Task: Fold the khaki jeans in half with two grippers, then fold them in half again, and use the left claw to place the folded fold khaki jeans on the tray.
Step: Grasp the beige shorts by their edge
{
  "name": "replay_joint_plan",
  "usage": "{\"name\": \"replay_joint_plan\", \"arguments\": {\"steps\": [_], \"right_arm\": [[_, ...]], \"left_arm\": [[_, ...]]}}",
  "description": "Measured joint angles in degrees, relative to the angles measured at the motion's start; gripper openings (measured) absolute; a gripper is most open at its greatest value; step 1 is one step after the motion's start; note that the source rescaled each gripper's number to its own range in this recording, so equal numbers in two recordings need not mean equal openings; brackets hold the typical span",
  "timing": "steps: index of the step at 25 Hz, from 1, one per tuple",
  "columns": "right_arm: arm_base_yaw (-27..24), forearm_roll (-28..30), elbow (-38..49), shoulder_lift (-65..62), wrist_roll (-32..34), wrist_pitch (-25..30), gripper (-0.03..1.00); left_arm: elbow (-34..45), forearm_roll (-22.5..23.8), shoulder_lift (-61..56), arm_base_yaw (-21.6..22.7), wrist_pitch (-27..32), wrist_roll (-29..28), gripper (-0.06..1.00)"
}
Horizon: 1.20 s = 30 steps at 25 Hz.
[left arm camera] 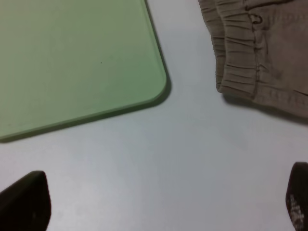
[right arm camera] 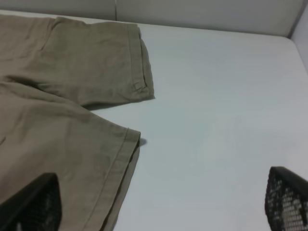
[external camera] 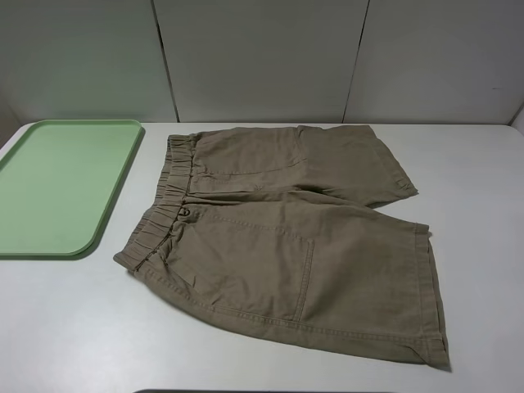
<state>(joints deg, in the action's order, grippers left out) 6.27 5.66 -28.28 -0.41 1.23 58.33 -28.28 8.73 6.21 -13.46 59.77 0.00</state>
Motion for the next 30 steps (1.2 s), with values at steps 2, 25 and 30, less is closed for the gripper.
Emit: {"name": "replay_joint_plan", "arguments": {"steps": [2, 25, 30], "right_arm": [[0.0, 0.0, 0.0, 0.0, -0.9, 0.0, 0.93], [21.0, -1.1, -1.7, 27.2, -22.2, -7.0, 0.93], [27.0, 1.7, -1.7, 32.6, -22.4, -7.2, 0.93]], "left_arm": [[0.0, -0.4, 0.0, 0.0, 0.0, 0.0, 0.98], [-2.6, -0.6, 23.2, -15.6, -10.6, 33.8, 0.98], [-2.6, 7.2, 32.0, -19.9, -19.4, 33.8, 0.98]]}}
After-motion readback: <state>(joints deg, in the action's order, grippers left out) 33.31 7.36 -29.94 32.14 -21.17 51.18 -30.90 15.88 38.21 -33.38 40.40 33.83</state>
